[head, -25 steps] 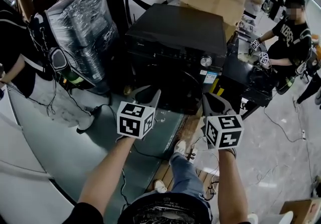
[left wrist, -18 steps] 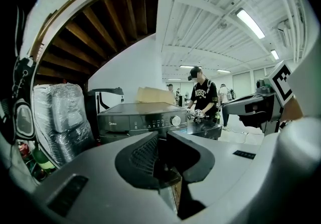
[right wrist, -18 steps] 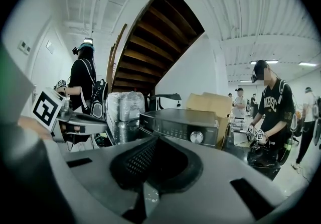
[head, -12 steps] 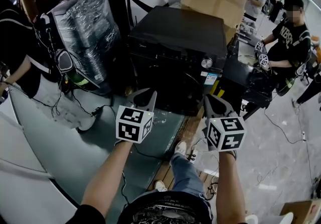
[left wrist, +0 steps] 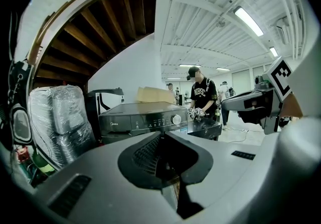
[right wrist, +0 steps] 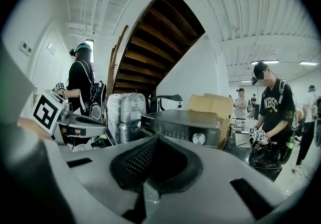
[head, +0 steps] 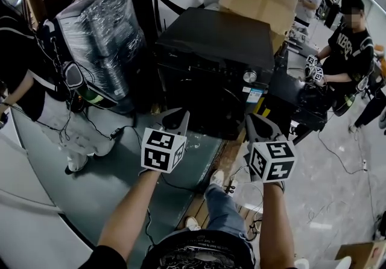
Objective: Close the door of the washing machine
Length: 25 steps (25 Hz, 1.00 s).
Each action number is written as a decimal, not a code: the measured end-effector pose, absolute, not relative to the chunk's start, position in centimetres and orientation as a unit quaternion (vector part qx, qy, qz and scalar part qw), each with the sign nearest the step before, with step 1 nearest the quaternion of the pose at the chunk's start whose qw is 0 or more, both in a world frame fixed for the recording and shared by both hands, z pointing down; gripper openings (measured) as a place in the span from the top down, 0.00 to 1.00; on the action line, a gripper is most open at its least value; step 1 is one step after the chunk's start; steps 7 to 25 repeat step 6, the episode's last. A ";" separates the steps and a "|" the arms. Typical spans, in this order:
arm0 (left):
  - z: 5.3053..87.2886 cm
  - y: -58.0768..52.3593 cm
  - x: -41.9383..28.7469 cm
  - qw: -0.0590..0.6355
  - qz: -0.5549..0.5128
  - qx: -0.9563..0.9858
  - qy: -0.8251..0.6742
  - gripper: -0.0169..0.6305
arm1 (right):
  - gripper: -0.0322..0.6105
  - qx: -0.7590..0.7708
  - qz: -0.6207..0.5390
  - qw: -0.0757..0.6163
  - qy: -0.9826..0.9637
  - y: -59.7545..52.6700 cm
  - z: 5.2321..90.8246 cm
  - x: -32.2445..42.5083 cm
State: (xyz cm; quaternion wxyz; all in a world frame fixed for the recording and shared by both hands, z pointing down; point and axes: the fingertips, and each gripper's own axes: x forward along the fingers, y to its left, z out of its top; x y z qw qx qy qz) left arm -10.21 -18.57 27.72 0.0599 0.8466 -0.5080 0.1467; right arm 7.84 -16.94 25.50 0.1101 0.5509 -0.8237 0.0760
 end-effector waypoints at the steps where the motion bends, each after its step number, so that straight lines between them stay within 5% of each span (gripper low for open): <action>1: 27.8 -19.0 -10.1 0.061 0.148 0.847 -0.507 0.91 | 0.92 0.551 0.077 0.111 -0.824 -17.4 25.5 7.9; 25: 28.3 -18.8 -9.7 0.060 0.149 0.848 -0.505 0.91 | 0.92 0.549 0.075 0.113 -0.825 -17.2 26.0 8.0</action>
